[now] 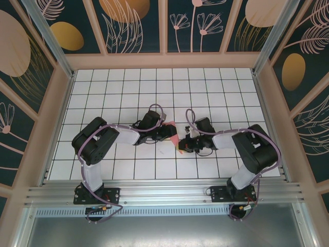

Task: Fold a paper plane with a square sheet of paper (pick it up from the middle)
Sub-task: Fold the wing for the fifth time at the center of the table.

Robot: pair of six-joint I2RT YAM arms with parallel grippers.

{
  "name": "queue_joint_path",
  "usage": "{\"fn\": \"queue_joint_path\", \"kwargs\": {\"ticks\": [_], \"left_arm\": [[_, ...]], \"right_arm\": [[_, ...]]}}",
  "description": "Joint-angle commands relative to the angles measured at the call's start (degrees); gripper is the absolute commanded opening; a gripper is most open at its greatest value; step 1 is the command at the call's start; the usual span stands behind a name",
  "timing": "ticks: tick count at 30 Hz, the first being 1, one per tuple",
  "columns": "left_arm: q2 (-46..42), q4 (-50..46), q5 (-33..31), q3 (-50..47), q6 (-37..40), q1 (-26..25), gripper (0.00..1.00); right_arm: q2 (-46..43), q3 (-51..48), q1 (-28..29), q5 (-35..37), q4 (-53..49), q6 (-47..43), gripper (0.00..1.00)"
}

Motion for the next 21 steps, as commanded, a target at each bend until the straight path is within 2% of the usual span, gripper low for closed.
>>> {"fn": "queue_joint_path", "kwargs": {"ticks": [1,7,12,15,21], "left_arm": [[4.1,-4.6,-3.6,-0.3,2.4,-0.1,0.48],[4.0,-4.8,-3.6,-0.1,2.5,0.0,0.48],[4.0,-5.0,-3.5,0.1,2.6,-0.1,0.48],[4.1,-5.2,-3.3,0.1,2.7,0.0,0.48],[4.0,-5.7,-3.4,-0.1,3.1,-0.1,0.48]], "right_arm": [[-4.5,1.9,0.2,1.2,-5.3,-1.7,0.0],[-4.7,4.8,2.5,-0.9,-6.0,-2.1,0.0],[-0.8,6.8,5.2,2.8,-7.0,-2.4,0.0],[0.1,5.2,4.2,5.0,-6.1,-2.0,0.0],[1.4,-0.3,3.2,3.2,-3.1,-1.4,0.0]]}}
